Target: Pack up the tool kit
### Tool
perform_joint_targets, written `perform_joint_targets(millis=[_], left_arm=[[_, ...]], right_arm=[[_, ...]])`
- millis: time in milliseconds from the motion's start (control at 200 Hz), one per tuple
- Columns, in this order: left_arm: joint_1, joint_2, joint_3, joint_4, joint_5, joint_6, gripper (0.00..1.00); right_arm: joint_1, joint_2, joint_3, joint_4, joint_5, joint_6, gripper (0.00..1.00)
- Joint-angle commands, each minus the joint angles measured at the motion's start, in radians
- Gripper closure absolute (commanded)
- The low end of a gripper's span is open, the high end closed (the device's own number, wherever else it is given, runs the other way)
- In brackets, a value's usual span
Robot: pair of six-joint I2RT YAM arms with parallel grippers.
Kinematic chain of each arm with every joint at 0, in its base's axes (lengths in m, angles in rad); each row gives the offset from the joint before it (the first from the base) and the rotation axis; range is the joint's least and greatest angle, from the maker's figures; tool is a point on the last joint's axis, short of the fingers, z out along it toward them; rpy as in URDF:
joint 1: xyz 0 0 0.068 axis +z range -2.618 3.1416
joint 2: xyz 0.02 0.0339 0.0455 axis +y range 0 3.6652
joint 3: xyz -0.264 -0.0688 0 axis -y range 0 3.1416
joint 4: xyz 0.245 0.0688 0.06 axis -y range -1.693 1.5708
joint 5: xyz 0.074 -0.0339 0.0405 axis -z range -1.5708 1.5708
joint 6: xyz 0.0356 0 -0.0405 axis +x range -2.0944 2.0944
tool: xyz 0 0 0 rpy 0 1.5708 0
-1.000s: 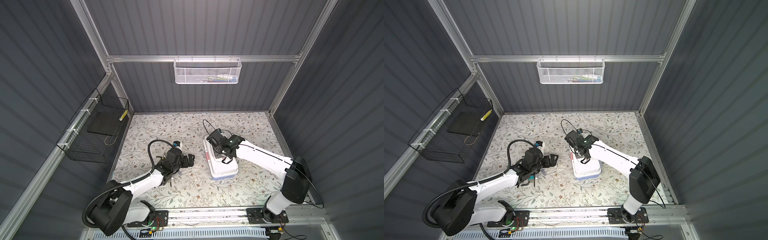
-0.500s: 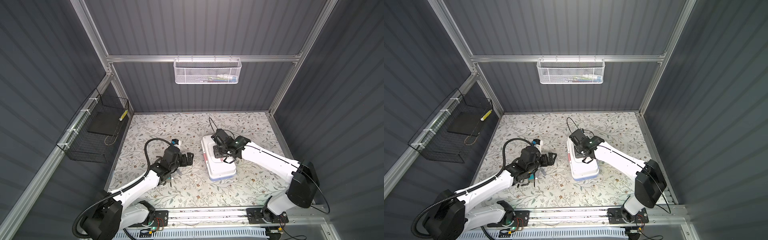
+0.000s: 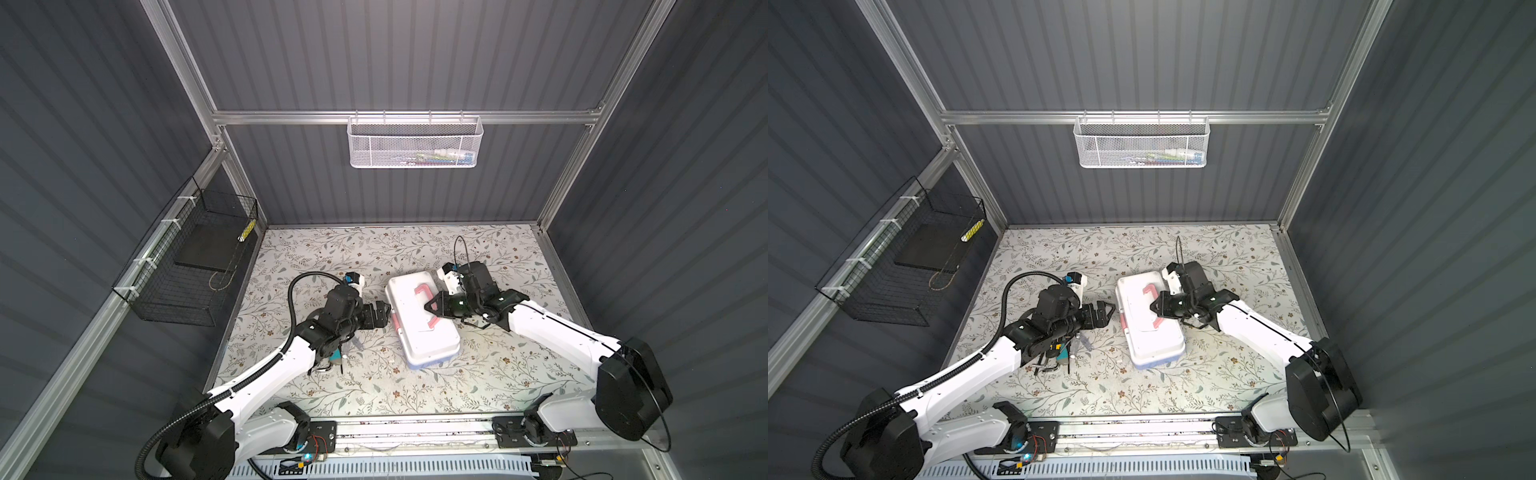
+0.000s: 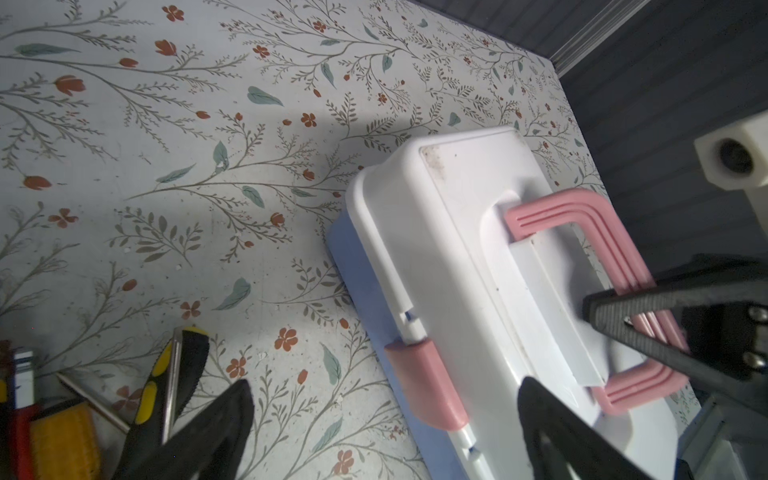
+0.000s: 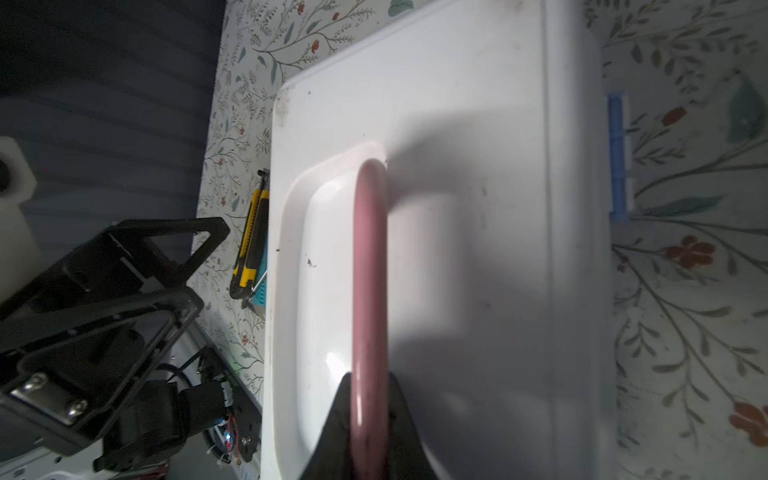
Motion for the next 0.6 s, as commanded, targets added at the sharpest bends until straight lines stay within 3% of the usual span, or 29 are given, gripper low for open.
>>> perform_joint_targets(millis=[0, 110, 265, 415, 595], left_arm=[[-0.007, 0.011, 0.052, -0.03, 0.09, -0.004, 0.01], [-0.009, 0.037, 0.078, -0.031, 0.118, -0.012, 0.0], [-0.016, 0.07, 0.104, -0.01, 0.151, -0.03, 0.01], [-0.043, 0.091, 0.135, 0.01, 0.154, -0.039, 0.01], [-0.056, 0.112, 0.155, 0.071, 0.198, -0.106, 0.01]], right_arm=[[-0.074, -0.023, -0.084, 0.253, -0.234, 0.105, 1.0], [-0.153, -0.045, -0.16, 0.323, -0.301, 0.147, 1.0], [-0.235, -0.092, -0.225, 0.291, -0.319, 0.127, 1.0], [-0.301, -0.123, -0.251, 0.16, -0.278, 0.056, 1.0], [-0.305, -0.179, -0.243, 0.039, -0.153, -0.021, 1.0]])
